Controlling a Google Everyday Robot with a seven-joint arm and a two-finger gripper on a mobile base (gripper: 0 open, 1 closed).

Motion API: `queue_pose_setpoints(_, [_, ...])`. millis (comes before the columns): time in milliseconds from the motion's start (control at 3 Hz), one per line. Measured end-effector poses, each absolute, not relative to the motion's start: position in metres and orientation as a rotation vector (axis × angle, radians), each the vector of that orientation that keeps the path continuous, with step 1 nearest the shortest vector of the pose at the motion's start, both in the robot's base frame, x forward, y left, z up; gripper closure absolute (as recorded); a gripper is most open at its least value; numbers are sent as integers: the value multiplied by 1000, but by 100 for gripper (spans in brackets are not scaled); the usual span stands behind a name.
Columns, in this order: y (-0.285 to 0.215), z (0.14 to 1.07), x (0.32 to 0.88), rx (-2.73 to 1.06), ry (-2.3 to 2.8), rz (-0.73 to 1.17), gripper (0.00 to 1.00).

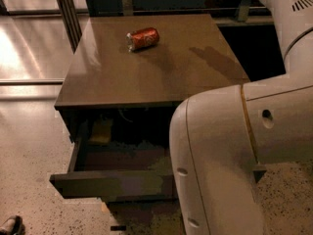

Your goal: Close top drawer

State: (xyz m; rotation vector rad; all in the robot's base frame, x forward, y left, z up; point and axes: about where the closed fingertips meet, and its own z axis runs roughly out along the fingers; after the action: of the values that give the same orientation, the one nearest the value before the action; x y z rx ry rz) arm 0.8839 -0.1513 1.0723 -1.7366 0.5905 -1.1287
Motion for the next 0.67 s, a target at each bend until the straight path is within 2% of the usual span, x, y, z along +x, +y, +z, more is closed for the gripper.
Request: queue_pose_setpoints(667, [-151,1070,882,-1707,649,-1099,0])
